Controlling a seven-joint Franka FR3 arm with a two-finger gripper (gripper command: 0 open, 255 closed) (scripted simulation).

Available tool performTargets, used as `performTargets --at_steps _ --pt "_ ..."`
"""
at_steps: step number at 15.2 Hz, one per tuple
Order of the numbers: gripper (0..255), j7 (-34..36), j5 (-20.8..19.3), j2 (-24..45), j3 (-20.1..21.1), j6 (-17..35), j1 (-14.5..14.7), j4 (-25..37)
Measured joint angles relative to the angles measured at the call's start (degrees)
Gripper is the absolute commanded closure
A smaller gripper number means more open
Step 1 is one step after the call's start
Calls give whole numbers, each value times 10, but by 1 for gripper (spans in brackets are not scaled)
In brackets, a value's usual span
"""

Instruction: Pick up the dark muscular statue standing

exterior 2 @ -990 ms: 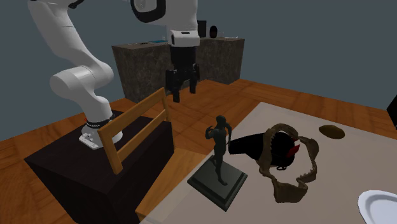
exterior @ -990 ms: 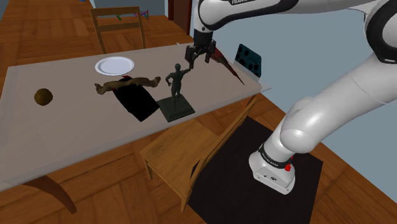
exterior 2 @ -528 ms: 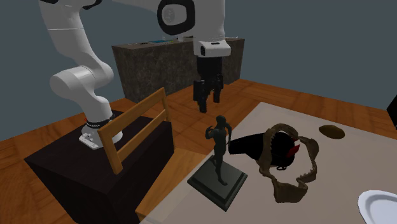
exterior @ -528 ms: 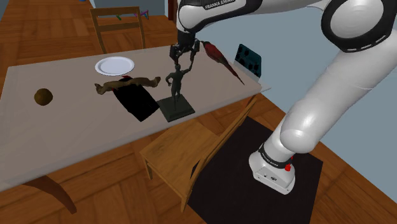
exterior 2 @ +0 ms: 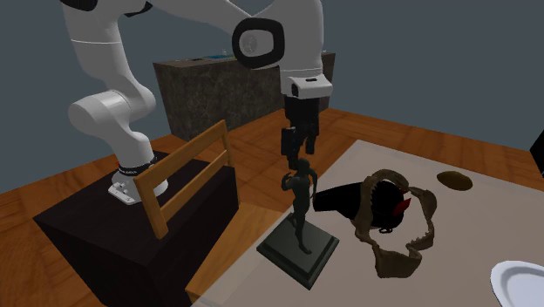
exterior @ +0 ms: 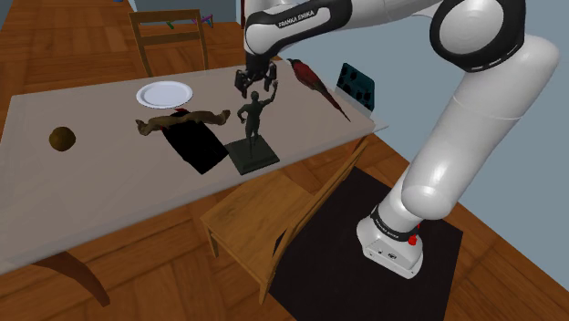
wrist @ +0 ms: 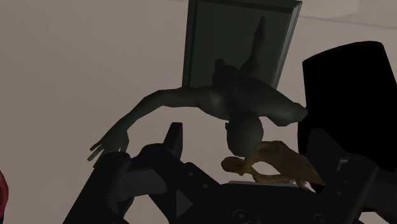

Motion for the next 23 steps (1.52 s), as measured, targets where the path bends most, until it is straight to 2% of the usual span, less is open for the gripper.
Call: performTargets --at_steps 2,3,13,23 --pt "0 1 -1 7 0 12 0 -6" --pt "255 2 -1 8 0 15 0 -8" --pt "255 3 -1 9 0 19 0 -9" --pt "255 -4 2 -13 1 -47 0 34"
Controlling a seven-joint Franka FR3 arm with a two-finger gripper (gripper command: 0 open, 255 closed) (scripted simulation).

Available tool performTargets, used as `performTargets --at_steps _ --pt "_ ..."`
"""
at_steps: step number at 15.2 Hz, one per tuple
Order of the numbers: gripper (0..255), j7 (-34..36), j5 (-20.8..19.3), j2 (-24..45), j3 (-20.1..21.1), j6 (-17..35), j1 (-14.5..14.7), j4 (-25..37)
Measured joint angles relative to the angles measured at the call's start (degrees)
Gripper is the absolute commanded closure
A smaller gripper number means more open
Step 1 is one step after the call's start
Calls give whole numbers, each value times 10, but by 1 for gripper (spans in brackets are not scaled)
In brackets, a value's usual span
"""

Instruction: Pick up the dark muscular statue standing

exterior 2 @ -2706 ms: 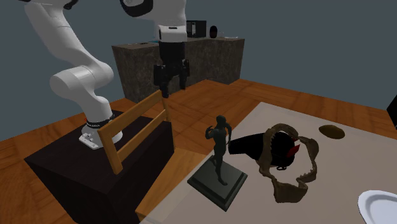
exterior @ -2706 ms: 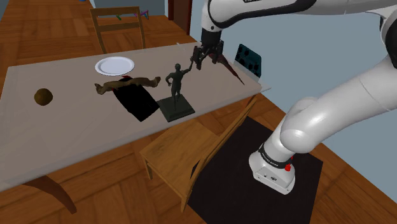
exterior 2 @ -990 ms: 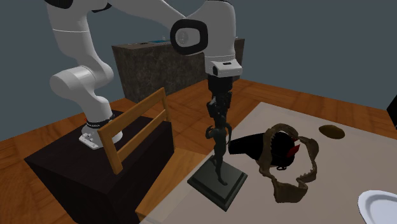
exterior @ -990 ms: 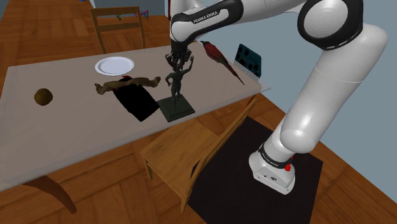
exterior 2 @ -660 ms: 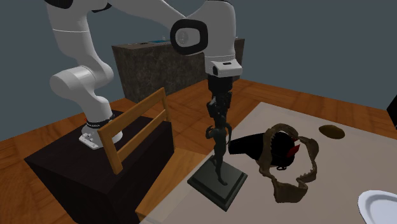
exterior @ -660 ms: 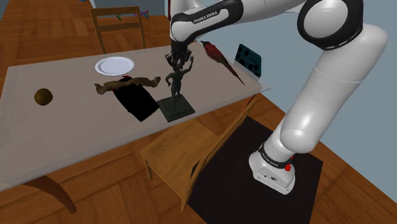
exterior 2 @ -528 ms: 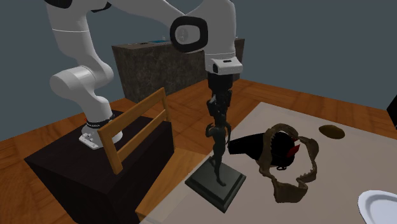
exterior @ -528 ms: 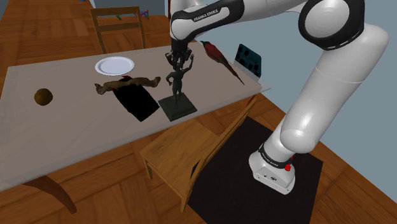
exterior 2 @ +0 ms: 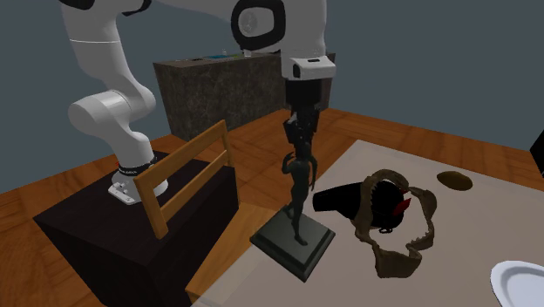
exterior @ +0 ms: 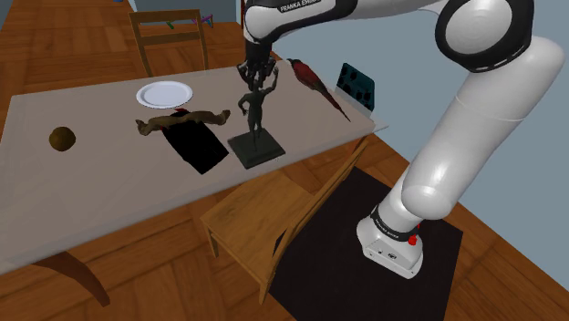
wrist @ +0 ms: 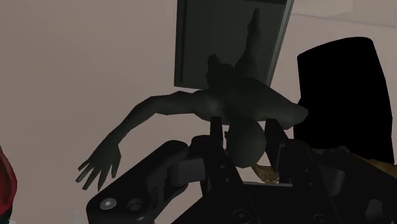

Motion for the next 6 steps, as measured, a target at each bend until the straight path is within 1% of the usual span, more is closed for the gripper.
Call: performTargets --at_steps 6 --pt "255 -4 2 -9 0 -39 0 30"
